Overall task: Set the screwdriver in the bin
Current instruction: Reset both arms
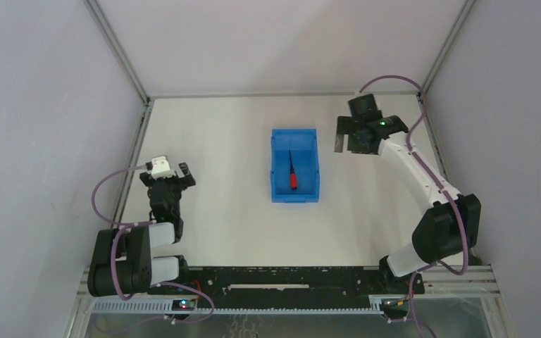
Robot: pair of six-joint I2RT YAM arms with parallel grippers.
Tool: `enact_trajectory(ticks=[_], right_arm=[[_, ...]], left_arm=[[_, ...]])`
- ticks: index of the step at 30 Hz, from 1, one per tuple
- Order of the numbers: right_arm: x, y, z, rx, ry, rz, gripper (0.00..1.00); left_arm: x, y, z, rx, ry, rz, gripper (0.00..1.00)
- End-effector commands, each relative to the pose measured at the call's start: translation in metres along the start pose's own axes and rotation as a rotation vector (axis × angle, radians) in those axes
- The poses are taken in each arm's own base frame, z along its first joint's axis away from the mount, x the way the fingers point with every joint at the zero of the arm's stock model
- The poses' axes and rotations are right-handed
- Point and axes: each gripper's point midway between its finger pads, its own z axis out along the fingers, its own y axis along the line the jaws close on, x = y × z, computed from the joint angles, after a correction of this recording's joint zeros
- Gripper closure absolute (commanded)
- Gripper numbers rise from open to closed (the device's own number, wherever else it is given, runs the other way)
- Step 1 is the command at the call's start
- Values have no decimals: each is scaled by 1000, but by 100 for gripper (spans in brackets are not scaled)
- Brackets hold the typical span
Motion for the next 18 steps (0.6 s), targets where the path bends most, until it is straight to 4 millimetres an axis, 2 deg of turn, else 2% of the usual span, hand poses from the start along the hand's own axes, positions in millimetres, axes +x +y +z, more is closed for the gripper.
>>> enact_trajectory(ticks=[1, 8, 13, 18], right_arm=[[-18, -27, -7, -57, -72, 8, 1], [-20, -66, -2, -87, -81, 71, 0], [-10, -80, 3, -98, -73, 54, 0], [-10, -81, 8, -111, -89, 46, 0]], left_arm=[[-31, -4, 9, 3, -87, 3, 0], [-30, -3, 9, 3, -85, 3, 0], [-30, -3, 9, 2, -85, 4, 0], [-31, -3, 9, 2, -87, 3, 0]])
